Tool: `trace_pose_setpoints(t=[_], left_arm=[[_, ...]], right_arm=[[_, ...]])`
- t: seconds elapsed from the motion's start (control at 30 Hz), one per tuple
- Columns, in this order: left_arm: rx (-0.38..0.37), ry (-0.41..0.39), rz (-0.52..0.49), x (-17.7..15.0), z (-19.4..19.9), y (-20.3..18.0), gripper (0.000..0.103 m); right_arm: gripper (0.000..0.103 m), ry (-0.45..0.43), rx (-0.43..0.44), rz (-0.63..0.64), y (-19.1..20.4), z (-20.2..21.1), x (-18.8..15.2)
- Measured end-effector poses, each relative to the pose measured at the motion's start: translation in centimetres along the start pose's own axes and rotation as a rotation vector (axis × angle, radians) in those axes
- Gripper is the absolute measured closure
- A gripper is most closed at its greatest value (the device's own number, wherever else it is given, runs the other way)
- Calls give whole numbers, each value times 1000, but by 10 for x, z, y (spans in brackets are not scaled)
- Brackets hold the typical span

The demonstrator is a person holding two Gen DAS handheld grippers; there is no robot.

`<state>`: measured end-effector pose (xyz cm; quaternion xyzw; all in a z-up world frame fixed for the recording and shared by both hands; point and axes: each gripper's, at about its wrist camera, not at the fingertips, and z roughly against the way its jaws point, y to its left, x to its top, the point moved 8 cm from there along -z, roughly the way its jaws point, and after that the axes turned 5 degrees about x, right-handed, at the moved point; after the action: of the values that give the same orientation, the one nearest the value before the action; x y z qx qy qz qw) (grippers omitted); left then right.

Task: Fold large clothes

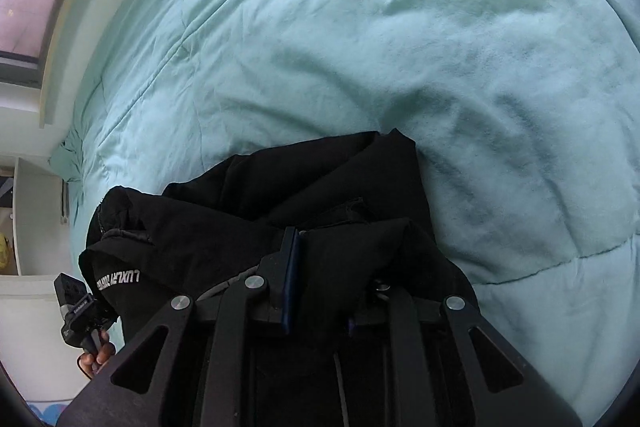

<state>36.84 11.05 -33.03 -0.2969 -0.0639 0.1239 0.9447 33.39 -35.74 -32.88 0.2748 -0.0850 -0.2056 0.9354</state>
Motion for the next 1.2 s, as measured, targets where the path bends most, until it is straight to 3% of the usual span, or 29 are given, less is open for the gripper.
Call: trace_pose_setpoints(t=[0.13,0.23,0.3,0.37,0.4,0.53,0.67,0.8,0.97,1.03,1.07,1.1,1.13,1.2], left_arm=[[-57,45,-36,-15,32,-12,38],[-58,17,-86,-30,70,-15,34],[-30,-26,-119,-37,93,-14,33],[47,-62,-165,-41,108,-12,33],[104,-81,-192,-41,111,-11,33],[243,-130,-284,-31,105,-14,33],[298,-151,-293,-4,83,-10,33],[281,-111,-270,21,54,-6,33],[175,-51,-234,40,29,0,33],[92,-11,-196,43,18,-1,34],[77,-12,-186,45,15,-2,34],[80,-27,-194,46,14,-4,37],[106,-57,-217,48,14,-7,56],[167,-93,-247,44,18,-11,73]], right_arm=[[80,-4,33,-24,3,30,-5],[72,-19,73,-13,10,60,-15],[54,-38,122,-8,17,82,-25],[24,-84,81,29,20,102,-31],[22,-98,54,53,23,107,-33],[22,-122,-99,239,35,117,-37],[22,-131,-195,381,34,104,-25],[23,-118,-222,475,30,73,-4],[23,-91,-156,458,23,37,23],[23,-63,-134,450,20,19,33],[29,-56,-138,451,19,11,35],[43,-58,-148,460,20,7,34],[78,-62,-173,467,20,5,32],[79,-154,-258,515,27,18,27]])
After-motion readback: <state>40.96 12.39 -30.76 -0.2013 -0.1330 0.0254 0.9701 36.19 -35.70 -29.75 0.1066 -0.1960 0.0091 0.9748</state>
